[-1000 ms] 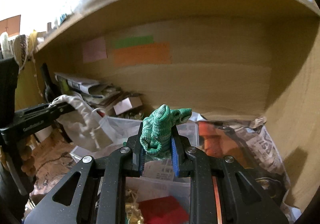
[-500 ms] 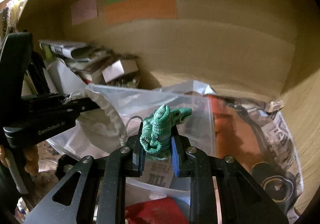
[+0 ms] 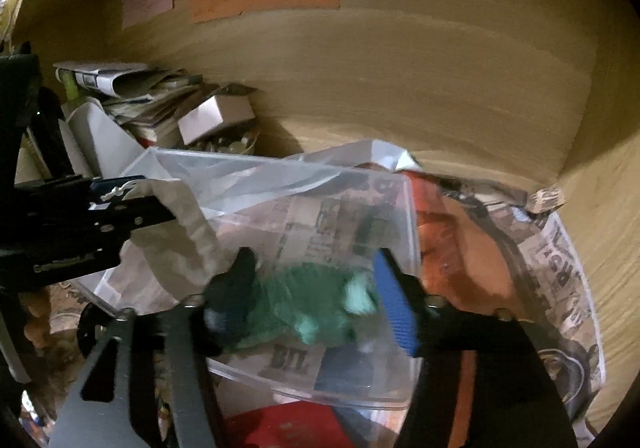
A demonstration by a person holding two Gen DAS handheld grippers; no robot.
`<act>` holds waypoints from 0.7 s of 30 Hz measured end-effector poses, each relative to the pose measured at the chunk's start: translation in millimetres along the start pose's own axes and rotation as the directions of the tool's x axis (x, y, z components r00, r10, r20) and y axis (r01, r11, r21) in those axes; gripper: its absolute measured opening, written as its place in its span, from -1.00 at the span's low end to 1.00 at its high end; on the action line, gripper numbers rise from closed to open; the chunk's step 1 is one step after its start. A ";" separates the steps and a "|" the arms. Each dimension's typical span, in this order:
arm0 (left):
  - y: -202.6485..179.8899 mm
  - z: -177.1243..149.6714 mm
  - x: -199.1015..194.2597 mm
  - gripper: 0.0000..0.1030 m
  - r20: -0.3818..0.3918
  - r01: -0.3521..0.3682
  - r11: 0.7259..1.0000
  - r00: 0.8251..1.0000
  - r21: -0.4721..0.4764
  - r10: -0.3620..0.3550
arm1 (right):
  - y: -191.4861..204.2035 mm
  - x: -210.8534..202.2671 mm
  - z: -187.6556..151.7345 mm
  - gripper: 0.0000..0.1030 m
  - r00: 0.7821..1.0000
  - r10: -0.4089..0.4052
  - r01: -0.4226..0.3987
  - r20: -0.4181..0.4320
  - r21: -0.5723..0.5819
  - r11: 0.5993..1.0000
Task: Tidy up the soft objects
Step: 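Drop the white pouch and green glove into the clear box with both tools, then grasp the black-trimmed pouch with the left tool while the right tool grasps the red felt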
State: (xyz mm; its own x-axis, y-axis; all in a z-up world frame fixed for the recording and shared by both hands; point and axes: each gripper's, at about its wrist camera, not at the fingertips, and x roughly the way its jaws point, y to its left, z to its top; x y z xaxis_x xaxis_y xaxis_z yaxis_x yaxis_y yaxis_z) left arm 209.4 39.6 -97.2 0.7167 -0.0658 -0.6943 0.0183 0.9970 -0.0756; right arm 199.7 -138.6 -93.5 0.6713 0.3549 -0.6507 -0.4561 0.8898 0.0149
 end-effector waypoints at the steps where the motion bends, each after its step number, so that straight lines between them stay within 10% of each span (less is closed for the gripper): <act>1: 1.1 0.2 -2.9 0.06 0.004 0.000 1.000 1.000 -0.004 0.000 | -0.4 -3.6 0.6 0.32 1.000 -0.010 0.010 0.014 -0.002 1.000; 7: 6.2 2.1 -28.0 0.51 0.061 0.001 1.000 0.998 -0.012 -0.001 | -1.5 -29.6 4.2 0.56 0.995 -0.022 0.023 0.094 -0.006 1.000; 21: -5.9 -28.4 -98.2 0.77 0.167 -0.009 0.999 0.986 0.033 0.003 | 4.2 -93.3 -17.3 0.68 0.978 -0.008 0.010 0.209 -0.010 1.000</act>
State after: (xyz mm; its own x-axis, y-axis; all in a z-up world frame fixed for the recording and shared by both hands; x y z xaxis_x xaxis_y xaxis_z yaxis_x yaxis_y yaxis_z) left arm 119.2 39.0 -48.9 0.8229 -0.0546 -0.5656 0.0349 0.9984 -0.0455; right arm 125.0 -172.9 -45.9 0.7820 0.3999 -0.4782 -0.4548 0.8906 0.0010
